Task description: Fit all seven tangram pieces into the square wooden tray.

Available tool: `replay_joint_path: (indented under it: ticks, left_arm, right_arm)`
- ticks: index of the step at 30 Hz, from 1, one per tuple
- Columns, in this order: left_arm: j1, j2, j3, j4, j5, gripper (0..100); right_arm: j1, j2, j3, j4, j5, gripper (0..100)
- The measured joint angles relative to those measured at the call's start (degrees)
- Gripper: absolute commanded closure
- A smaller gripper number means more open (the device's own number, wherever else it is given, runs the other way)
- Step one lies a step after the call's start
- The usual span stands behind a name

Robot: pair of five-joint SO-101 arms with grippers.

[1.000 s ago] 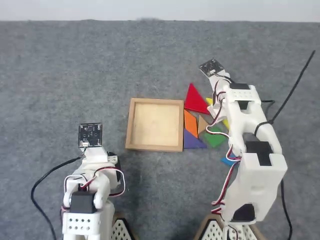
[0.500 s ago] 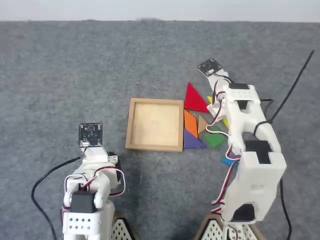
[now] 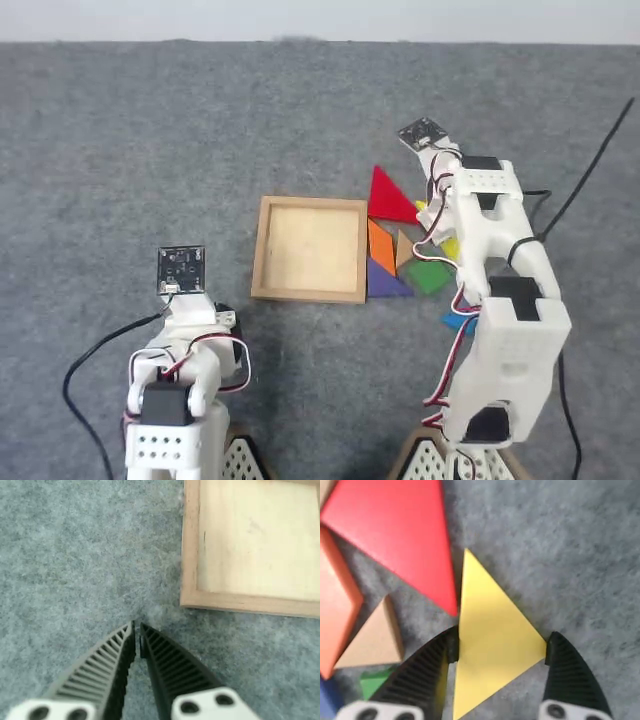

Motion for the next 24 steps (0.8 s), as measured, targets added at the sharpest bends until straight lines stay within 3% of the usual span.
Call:
replay_joint_path:
  ticks: [6, 17, 24]
  left_arm:
    - [0.0, 0.0, 0.0, 0.0, 0.0, 99]
    - [0.0, 0.0, 0.0, 0.0, 0.0, 99]
    - [0.0, 0.0, 0.0, 0.0, 0.0, 99]
  right_arm:
    - [-2.9, -5.45, 0.18, 6.07, -5.19, 80.5]
    - [-15.12, -18.46, 0.18, 12.84, -13.54, 77.8]
    - [-7.21, -17.93, 0.18, 12.4, -13.54, 64.0]
